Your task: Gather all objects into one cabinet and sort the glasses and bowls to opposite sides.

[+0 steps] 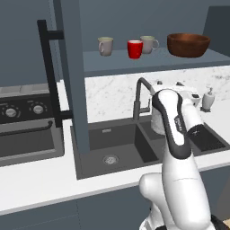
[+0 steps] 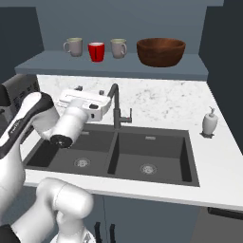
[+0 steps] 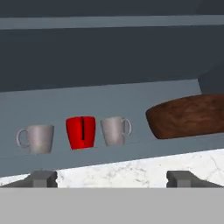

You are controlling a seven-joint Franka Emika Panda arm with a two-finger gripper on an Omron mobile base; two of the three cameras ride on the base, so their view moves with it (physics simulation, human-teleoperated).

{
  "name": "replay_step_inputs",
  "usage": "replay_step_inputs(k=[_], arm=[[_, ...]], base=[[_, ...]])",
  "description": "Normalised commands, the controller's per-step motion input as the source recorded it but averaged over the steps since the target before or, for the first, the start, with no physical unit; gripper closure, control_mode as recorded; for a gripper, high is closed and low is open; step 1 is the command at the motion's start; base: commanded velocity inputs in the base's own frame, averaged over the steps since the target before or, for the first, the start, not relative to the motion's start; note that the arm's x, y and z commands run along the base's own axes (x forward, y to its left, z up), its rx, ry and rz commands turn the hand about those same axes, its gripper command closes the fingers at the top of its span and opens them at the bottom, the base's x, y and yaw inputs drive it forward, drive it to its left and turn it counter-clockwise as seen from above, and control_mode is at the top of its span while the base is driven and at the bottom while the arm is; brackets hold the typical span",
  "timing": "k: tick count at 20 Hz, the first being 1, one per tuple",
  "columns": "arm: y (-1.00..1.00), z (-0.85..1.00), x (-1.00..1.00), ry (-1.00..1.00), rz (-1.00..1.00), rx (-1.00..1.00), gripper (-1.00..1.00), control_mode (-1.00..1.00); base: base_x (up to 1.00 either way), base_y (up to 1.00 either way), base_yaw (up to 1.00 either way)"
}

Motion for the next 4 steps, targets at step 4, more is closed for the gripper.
replay_step_inputs(k=[4], arm=[[-0.54, 0.14, -1.0, 0.46, -0.03, 0.09, -1.0, -1.0]], base=[[0.0, 0.0, 0.0]])
